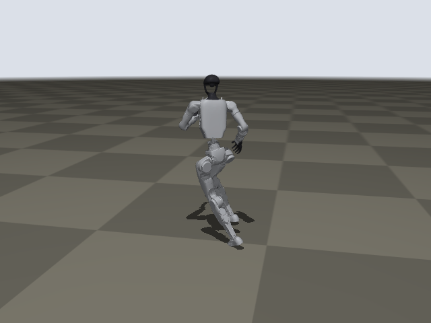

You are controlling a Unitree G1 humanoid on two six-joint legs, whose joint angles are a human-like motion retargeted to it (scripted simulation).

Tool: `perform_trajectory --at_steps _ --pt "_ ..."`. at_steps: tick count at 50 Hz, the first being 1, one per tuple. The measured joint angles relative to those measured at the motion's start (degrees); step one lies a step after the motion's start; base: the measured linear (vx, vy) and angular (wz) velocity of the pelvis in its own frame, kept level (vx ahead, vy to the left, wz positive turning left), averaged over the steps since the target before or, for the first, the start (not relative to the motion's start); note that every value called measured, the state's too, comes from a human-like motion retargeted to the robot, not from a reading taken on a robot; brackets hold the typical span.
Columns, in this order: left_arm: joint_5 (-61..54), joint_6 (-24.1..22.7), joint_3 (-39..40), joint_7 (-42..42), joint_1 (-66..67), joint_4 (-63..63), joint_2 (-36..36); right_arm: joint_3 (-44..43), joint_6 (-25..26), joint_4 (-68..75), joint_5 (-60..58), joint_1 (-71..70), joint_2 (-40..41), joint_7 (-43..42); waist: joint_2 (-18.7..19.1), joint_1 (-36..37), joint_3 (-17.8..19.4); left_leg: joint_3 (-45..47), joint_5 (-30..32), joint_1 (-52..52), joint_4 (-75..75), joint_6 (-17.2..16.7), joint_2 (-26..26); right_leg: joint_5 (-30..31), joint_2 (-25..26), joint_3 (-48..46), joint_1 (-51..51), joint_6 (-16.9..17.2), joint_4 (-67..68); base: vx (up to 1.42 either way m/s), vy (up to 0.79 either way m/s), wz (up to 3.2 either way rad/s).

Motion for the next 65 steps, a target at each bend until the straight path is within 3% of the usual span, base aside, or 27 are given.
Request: perform_trajectory --at_steps 2,5,8,12,15,18,20,22,23,25,28,30,33,35,36,40,43,45,47,48,50,52,55,58,62,63,65 --pt "-1.7 0.7 -0.5 0.0 -3.0 -0.1 -1.1 0.2 1.2 3.0 1.9 0.8 -0.4 -0.4 -1.6 -1.5 1.2 4.0 -7.7 2.2 1.0 2.5 0.7 -0.3 -0.5 0.1 0.2 1.3 -4.3 0.20 -0.09 1.77" --pt "-5.1 1.5 -0.6 1.3 -7.3 0.4 -2.1 0.5 1.7 6.9 1.5 2.0 -2.3 -3.1 -4.2 -2.0 4.7 -5.0 -16.6 8.2 -0.5 4.4 -1.2 -0.9 -0.5 1.8 3.6 2.7 -12.0 0.31 -0.05 1.10" --pt "-7.3 1.4 -0.7 1.0 -6.8 -1.3 -1.9 -1.2 1.0 1.8 1.4 7.2 -5.1 0.7 -5.3 -2.0 5.1 -7.2 -14.2 10.7 -2.6 2.2 -2.3 1.1 -1.7 4.0 7.4 2.7 -24.4 0.47 0.01 0.65" --pt "-4.8 0.5 -0.7 1.2 -3.6 -4.2 -2.8 -4.7 1.1 -9.1 4.2 15.1 -8.8 5.8 -3.6 -2.8 6.5 -8.8 -1.8 7.3 4.3 1.4 -3.6 8.2 -1.8 9.7 15.5 2.2 -40.9 0.59 0.07 0.69" --pt "1.6 0.5 1.2 2.7 -2.3 -7.4 -3.8 -7.1 0.9 -16.0 2.2 16.2 -11.8 10.1 -1.6 -3.4 10.5 -5.5 3.6 -5.9 28.1 2.9 -3.2 7.3 -2.5 10.0 17.3 -1.7 -39.3 0.57 0.05 0.78" --pt "7.1 0.2 4.9 2.9 -1.6 -8.4 -4.9 -7.4 -1.0 -19.1 1.2 11.4 -12.8 10.2 -1.1 -4.0 16.0 0.3 -7.7 -20.3 58.6 8.3 0.8 0.8 -3.4 5.7 16.9 -4.0 -28.4 0.56 0.03 1.04" --pt "8.4 -0.2 6.9 1.8 3.1 -8.2 -6.5 -4.7 -0.9 -17.0 2.1 5.4 -10.7 7.8 -1.9 -2.8 20.0 2.4 -14.9 -26.8 75.4 9.1 2.1 -4.0 -4.5 3.5 19.6 -5.2 -21.9 0.60 0.00 0.82" --pt "5.0 -1.9 8.9 8.1 12.7 -9.5 -8.3 1.3 0.5 -9.5 1.8 -5.7 -7.1 1.2 -3.2 -0.7 23.4 4.6 -19.1 -34.4 88.4 9.6 1.1 -7.7 -6.6 3.1 22.9 -5.7 -17.8 0.64 -0.01 0.45" --pt "0.9 -2.7 9.8 16.4 19.3 -11.1 -9.2 4.5 1.6 -5.9 1.1 -11.8 -5.3 -3.6 -3.5 1.0 24.1 6.1 -19.7 -39.3 93.6 9.2 1.6 -9.1 -7.5 3.3 24.0 -5.8 -16.5 0.67 -0.01 0.06" --pt "-2.0 -0.8 12.3 18.4 32.7 -14.3 -6.5 8.5 4.0 -3.7 -0.2 -23.6 -2.8 -5.4 -3.8 6.4 24.7 8.7 -21.8 -49.3 101.2 10.1 3.7 -10.5 -8.8 4.3 25.9 -5.7 -15.8 0.69 -0.01 -0.30" --pt "0.1 -3.2 19.5 10.2 50.1 -17.7 5.4 9.1 2.6 -13.6 2.0 -40.8 0.8 -3.4 -6.8 17.8 23.1 11.1 -22.5 -60.4 101.7 11.7 7.8 -8.6 -11.8 6.9 29.2 -2.3 -18.6 0.76 0.03 -0.48" --pt "0.0 -4.1 25.2 10.5 61.9 -19.1 11.4 10.4 3.0 -22.4 0.7 -49.6 4.6 -2.2 -8.9 22.9 20.1 11.2 -20.7 -63.2 94.8 14.0 9.1 -2.5 -14.2 7.8 35.3 -3.1 -28.3 0.88 0.10 0.22" --pt "-1.4 -4.1 33.0 7.3 76.5 -19.8 16.4 12.3 2.1 -34.6 -2.2 -56.0 6.4 0.2 -13.0 29.1 10.0 14.9 -13.1 -61.4 75.3 15.6 12.4 17.6 -18.5 7.6 40.9 1.5 -43.8 1.00 0.15 0.72" --pt "-4.0 -3.6 36.0 4.5 81.8 -19.9 16.9 15.3 0.8 -41.3 -0.8 -57.9 7.1 1.1 -15.0 32.5 4.7 16.6 -6.5 -56.5 58.4 14.1 11.0 30.4 -20.3 7.0 43.1 5.5 -50.7 1.07 0.18 0.58" --pt "-6.0 -3.6 36.7 3.8 83.4 -20.1 16.7 17.6 -0.5 -44.0 0.4 -57.6 7.8 -0.2 -14.9 34.5 3.0 15.3 -3.5 -52.4 49.9 11.8 10.2 31.4 -18.8 7.4 44.1 6.1 -49.9 1.12 0.19 0.20" --pt "-11.3 -3.7 35.3 3.1 84.4 -21.4 14.6 24.2 -2.9 -48.1 -13.3 -54.5 8.3 -5.2 -10.9 38.1 0.5 7.7 9.2 -29.6 13.7 3.6 7.4 26.4 -11.8 1.4 47.8 1.2 -35.4 1.14 0.20 0.35" --pt "-6.7 -1.6 29.9 2.4 80.0 -20.0 14.6 26.4 -4.8 -46.6 2.7 -43.0 11.2 0.9 -6.5 38.2 -1.3 3.5 21.2 -12.7 -7.2 -2.4 9.8 17.9 -8.2 -8.2 44.5 -6.3 -12.1 1.09 0.18 0.78" --pt "-0.8 0.3 25.7 2.1 75.1 -18.1 13.6 27.0 -3.6 -44.0 5.7 -36.8 12.3 4.5 -6.2 37.0 -3.2 2.9 15.5 -7.6 -11.5 -2.8 9.4 10.3 -8.2 -11.4 35.6 -9.2 8.9 0.91 0.14 1.04" --pt "1.9 1.3 20.9 3.8 66.3 -15.2 9.8 24.8 -3.7 -41.2 1.0 -33.6 11.9 6.4 -7.5 33.0 -1.6 2.1 -1.2 -6.0 -8.1 2.9 6.0 2.8 -8.4 -11.1 25.6 -6.8 29.2 0.74 0.08 1.66" --pt "1.4 1.7 18.5 5.3 60.1 -13.6 7.4 23.2 -4.0 -39.4 -1.0 -32.4 11.8 6.5 -8.0 30.2 1.2 0.9 -8.6 -5.9 -3.9 7.4 4.2 -0.6 -8.2 -10.8 21.5 -5.1 37.8 0.65 0.00 2.33" --pt "1.2 2.1 13.5 7.8 44.4 -9.3 3.1 19.2 -4.5 -34.7 -0.3 -27.5 11.7 4.8 -6.7 23.4 8.9 -3.1 -21.4 -10.9 17.2 12.6 4.1 -6.2 -6.3 -13.3 15.2 -2.0 50.3 0.58 -0.09 2.74" --pt "4.3 3.0 9.3 11.2 23.7 -4.0 -2.1 11.8 -3.5 -32.5 5.2 -22.4 8.9 6.0 -3.6 20.0 14.7 -6.3 -24.7 -13.6 27.2 10.8 6.0 -9.8 -2.3 -14.6 4.9 -2.2 55.3 0.58 -0.14 1.97" --pt "10.7 2.3 9.8 15.1 3.3 -2.0 -6.3 -0.8 -6.1 -40.4 13.5 -11.7 -1.0 9.1 -0.5 12.4 15.0 -9.6 -25.7 -10.1 25.0 8.8 8.5 -11.5 0.0 -13.8 -8.3 -1.1 52.8 0.85 -0.08 0.92" --pt "9.0 1.2 12.7 18.7 0.4 -4.0 -4.5 -9.9 -6.4 -51.4 25.0 1.0 -15.8 13.5 1.6 3.1 8.5 -10.0 -13.3 -3.4 11.3 6.6 9.8 -9.1 -0.9 -12.4 -16.0 -3.6 43.4 1.06 -0.04 -0.24" --pt "3.9 0.4 11.9 13.8 1.4 -4.6 -2.5 -22.1 -5.0 -55.8 30.4 19.1 -27.0 17.5 5.4 -2.6 0.1 -8.6 15.4 0.6 -4.0 -0.9 11.0 -0.6 -7.4 -17.6 -18.3 -7.3 26.6 1.11 -0.05 -0.45" --pt "3.4 0.6 11.1 12.0 0.4 -3.9 -2.5 -25.4 -4.3 -54.7 29.8 23.3 -27.4 18.7 5.5 -3.5 -0.9 -7.5 19.3 1.2 -5.2 -1.6 10.8 2.4 -8.8 -18.3 -16.5 -6.4 21.9 1.13 -0.06 0.34" --pt "2.8 1.5 8.4 10.2 0.9 -4.5 -3.1 -30.5 -2.1 -54.7 26.1 33.7 -25.0 19.2 3.7 -3.8 -3.2 -1.0 19.2 2.3 -3.3 0.5 10.6 9.8 -10.5 -17.3 -10.8 -2.7 11.2 1.16 -0.12 0.69"
